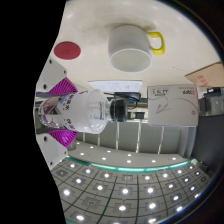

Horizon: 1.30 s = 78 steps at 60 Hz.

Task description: Pour water

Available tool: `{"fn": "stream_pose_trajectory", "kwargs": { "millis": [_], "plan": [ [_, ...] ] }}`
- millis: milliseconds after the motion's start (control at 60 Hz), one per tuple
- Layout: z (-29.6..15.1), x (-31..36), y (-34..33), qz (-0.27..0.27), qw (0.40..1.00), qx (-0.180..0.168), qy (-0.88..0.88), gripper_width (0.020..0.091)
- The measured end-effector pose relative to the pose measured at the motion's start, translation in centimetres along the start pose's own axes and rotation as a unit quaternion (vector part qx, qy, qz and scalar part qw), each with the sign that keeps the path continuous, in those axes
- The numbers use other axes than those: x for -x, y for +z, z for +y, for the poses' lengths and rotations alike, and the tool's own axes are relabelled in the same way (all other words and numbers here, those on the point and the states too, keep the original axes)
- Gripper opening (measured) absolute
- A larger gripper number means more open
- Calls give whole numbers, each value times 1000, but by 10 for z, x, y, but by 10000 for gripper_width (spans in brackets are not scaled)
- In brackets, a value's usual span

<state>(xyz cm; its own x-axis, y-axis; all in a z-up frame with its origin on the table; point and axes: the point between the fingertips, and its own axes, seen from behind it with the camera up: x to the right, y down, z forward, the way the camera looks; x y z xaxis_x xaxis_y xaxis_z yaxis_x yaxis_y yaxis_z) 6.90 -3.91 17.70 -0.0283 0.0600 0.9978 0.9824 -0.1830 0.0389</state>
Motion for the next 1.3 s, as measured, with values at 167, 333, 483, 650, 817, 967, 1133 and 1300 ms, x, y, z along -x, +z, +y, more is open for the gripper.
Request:
{"fn": "stream_pose_trajectory", "kwargs": {
  "millis": [167, 333, 483, 650, 817, 967, 1133, 1300],
  "plan": [
    [-21, 9, 7, 14, 992, -17, -122, 408],
    [-32, 14, 9, 15, 986, -32, -162, 411],
    [-30, 7, 9, 8, 992, -23, -126, 409],
    [-13, -13, -1, -25, 995, -3, 92, 412],
    [-7, -9, -3, -88, 925, -8, 369, 412],
    [-4, 30, 4, -155, 839, -8, 522, 413],
    [13, 75, 16, -191, 772, -6, 607, 414],
    [25, 124, 28, -218, 728, 17, 650, 427]
  ]
}}
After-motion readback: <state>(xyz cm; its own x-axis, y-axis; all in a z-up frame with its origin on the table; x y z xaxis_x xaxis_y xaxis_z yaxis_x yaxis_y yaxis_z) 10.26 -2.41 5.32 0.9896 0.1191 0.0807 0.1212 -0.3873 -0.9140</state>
